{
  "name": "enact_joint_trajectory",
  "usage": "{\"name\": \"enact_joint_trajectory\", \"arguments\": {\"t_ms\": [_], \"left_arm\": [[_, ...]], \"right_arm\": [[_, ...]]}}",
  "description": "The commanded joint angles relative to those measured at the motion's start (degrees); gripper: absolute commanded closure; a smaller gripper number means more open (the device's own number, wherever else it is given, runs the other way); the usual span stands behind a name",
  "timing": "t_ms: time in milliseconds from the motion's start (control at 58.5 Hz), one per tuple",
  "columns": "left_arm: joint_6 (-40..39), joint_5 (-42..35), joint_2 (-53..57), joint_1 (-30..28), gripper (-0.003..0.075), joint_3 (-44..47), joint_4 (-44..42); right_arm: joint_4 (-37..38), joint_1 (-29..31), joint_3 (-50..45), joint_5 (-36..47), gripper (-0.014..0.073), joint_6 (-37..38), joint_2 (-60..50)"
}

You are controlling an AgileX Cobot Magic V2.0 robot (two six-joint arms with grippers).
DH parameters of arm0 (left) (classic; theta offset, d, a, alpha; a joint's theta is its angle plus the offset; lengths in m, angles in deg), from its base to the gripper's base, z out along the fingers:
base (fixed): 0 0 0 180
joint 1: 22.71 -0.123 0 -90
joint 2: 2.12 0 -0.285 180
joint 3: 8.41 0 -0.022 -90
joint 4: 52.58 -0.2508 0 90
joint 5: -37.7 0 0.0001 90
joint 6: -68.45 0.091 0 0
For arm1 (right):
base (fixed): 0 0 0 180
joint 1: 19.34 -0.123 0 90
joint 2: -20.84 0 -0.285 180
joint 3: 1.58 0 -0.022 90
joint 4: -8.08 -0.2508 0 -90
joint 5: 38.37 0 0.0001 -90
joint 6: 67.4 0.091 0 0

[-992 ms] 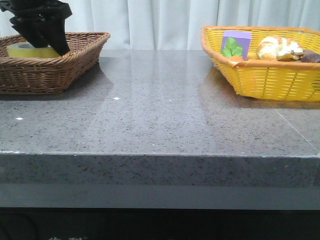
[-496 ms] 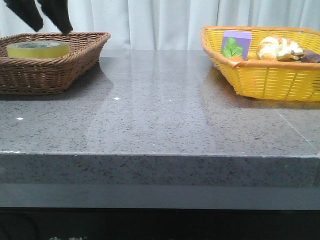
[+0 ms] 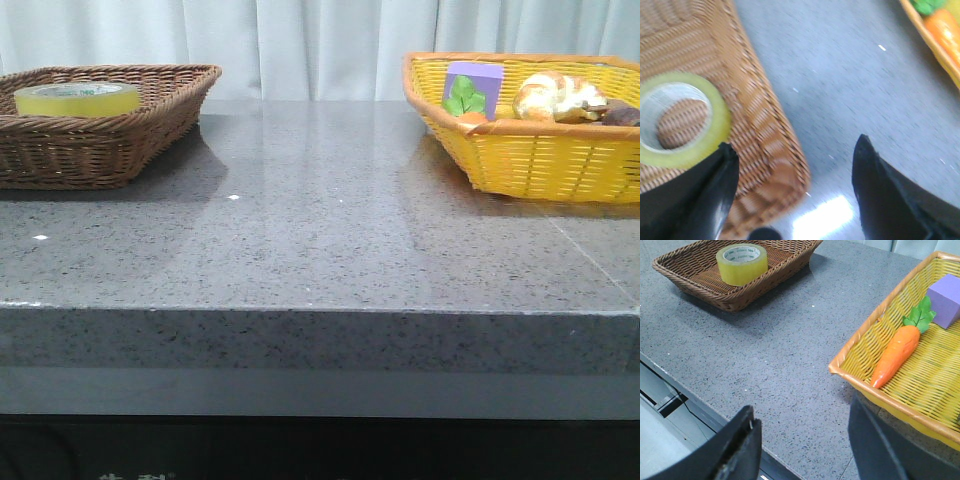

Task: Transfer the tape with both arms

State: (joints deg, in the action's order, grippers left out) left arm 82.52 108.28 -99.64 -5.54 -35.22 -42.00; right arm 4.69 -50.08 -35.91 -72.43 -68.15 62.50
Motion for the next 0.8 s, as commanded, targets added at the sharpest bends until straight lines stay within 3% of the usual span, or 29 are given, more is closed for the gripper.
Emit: {"name": "enact_joint_trajectory", "arguments": {"t_ms": [0,359,787], "left_arm": [[1.7,-5.8,7.7,2.6,0.0240,5.5,1.3],[2.5,-18.8,29.5,10.4,0.0240,33.0,1.3],[2.3,-31.5,51.8,10.5,0.0240,56.4,1.3]], "right_arm": [[-0.3,0.2,1.4,4.0,0.0174,-0.1,0.0],[-0.3,0.2,1.4,4.0,0.0174,-0.1,0.0],[-0.4,0.2,1.4,2.8,0.0174,-0.1,0.0]]}}
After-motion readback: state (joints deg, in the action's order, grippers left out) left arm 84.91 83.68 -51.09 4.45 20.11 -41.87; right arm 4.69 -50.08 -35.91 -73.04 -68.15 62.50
